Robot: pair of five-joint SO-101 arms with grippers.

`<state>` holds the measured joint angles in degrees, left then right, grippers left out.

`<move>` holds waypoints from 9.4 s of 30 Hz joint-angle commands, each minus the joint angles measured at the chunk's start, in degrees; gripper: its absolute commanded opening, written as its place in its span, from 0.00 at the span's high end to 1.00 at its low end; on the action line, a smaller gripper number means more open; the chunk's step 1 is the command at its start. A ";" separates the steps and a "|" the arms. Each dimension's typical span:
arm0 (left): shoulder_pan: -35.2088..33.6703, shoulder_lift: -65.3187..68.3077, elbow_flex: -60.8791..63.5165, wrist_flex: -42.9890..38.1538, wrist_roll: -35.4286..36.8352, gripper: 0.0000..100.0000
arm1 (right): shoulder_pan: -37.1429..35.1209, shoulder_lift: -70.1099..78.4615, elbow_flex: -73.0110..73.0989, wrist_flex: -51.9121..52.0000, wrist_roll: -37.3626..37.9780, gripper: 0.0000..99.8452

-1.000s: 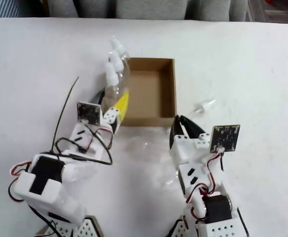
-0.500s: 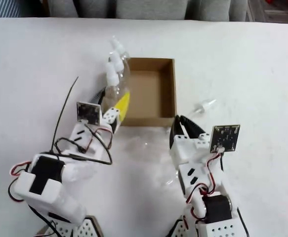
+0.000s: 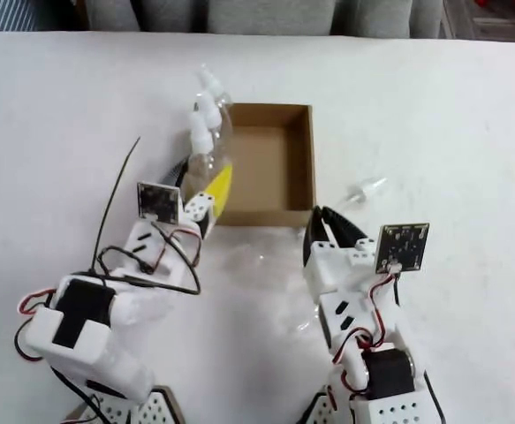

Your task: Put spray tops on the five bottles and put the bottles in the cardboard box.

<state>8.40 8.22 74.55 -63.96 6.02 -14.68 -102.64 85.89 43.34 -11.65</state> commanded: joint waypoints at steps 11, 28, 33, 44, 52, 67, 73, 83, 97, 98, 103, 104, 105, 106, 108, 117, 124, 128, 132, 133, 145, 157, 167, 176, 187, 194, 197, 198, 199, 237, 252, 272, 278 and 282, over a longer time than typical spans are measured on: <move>0.40 0.31 -0.79 -0.79 0.35 0.79 | 0.13 -0.40 -0.53 -0.22 0.62 0.98; -0.48 0.48 -0.35 -7.91 0.18 0.94 | 0.13 -0.40 -0.53 -0.22 0.62 0.98; -0.84 0.48 -0.53 -8.88 0.26 0.94 | 0.13 -0.40 -0.53 -0.22 0.62 0.98; -0.75 0.57 -2.81 -8.88 0.35 0.98 | 0.13 -0.40 -0.53 -0.22 0.62 0.98; -0.84 11.74 -10.46 -14.95 -0.09 0.98 | 0.13 -0.40 -0.53 -0.22 0.62 0.98; 1.63 19.47 -8.53 -27.60 -0.09 0.98 | 0.13 -0.40 -0.53 -0.31 0.62 0.98; 1.45 19.56 -7.12 -27.60 -0.09 0.98 | 0.13 -0.40 -0.53 -0.31 0.62 0.98; -0.22 19.56 -5.71 -27.78 -0.09 0.91 | 0.22 -0.40 -0.53 -0.31 0.62 0.98; -0.13 19.47 -3.78 -27.52 0.00 0.77 | 0.22 -0.40 -0.53 -0.31 0.62 0.98; -0.13 19.47 -3.78 -27.52 0.00 0.77 | 0.22 -0.40 -0.53 -0.31 0.62 0.98; -0.22 19.47 -3.08 -27.52 0.00 0.77 | 0.22 -0.40 -0.53 -0.31 0.62 0.98; -0.22 19.47 -2.99 -27.52 0.00 0.76 | 0.22 -0.40 -0.53 -0.31 0.62 0.98; -0.22 19.47 -2.90 -27.52 0.00 0.75 | 0.22 -0.40 -0.53 -0.31 0.62 0.98; -0.22 19.47 -2.81 -27.52 0.00 0.72 | 0.22 -0.40 -0.53 -0.31 0.62 0.98; -0.22 19.47 -2.73 -27.43 0.00 0.66 | 0.22 -0.40 -0.53 -0.31 0.62 0.98; -0.66 17.63 -1.85 -25.05 0.09 0.61 | 0.22 -0.40 -0.53 -0.31 0.62 0.98; -1.80 13.23 2.37 -24.97 0.44 0.61 | 0.22 -0.40 -0.53 -0.31 0.62 0.98; -1.63 9.98 6.07 -24.97 0.44 0.62 | 0.22 -0.40 -0.53 -0.31 0.70 0.98; -1.54 4.53 11.87 -24.97 0.09 0.62 | 0.22 -0.40 -0.53 -0.31 0.70 0.98; -1.54 3.21 13.36 -24.97 0.09 0.62 | 0.22 -0.40 -0.44 -0.31 0.70 0.98; 0.22 -14.81 21.10 -6.42 0.09 0.66 | 0.75 -0.40 1.76 -2.51 0.70 0.98; 0.22 -38.64 21.27 23.30 0.00 0.96 | 0.75 -0.13 1.85 -2.15 9.05 0.98; 0.13 -58.51 21.19 51.08 0.00 0.98 | 0.75 -0.31 1.58 -0.48 9.23 0.98; -6.11 -82.68 20.75 82.37 0.26 0.98 | 0.22 -0.04 1.49 -0.57 12.57 0.98; -7.34 -109.76 22.68 112.88 -0.18 0.98 | 0.57 -0.04 1.76 -0.22 14.07 0.98; -7.87 -113.01 22.51 119.91 -9.76 0.98 | 0.48 -0.04 1.58 2.51 14.07 0.98; -7.16 -113.01 22.51 122.90 -12.92 0.97 | 0.66 -0.04 0.26 6.20 16.44 0.98; -6.73 -113.01 22.51 123.69 -13.54 0.97 | 0.66 -0.04 -0.62 8.22 19.08 0.98; -6.29 -113.01 22.51 124.75 -13.89 0.97 | 0.66 0.04 -1.58 10.42 21.10 0.98; -5.76 -113.01 22.51 127.21 -16.35 0.97 | -5.93 66.77 -48.35 38.20 52.92 0.81; -5.76 -113.01 22.51 127.21 -16.35 0.97 | -17.54 66.77 -39.03 33.45 64.44 0.73; -5.76 -113.01 22.51 127.12 -16.35 0.97 | -16.84 77.76 -34.99 18.86 70.86 0.73; -5.76 -113.01 22.51 127.03 -16.35 0.97 | -16.84 84.00 -34.99 15.43 70.95 0.73; -5.76 -113.01 22.51 127.03 -16.35 0.97 | -17.27 86.81 -34.99 14.81 70.95 0.73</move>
<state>2.33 -103.60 97.32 62.99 -9.80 -31.30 -17.89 50.37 58.29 58.95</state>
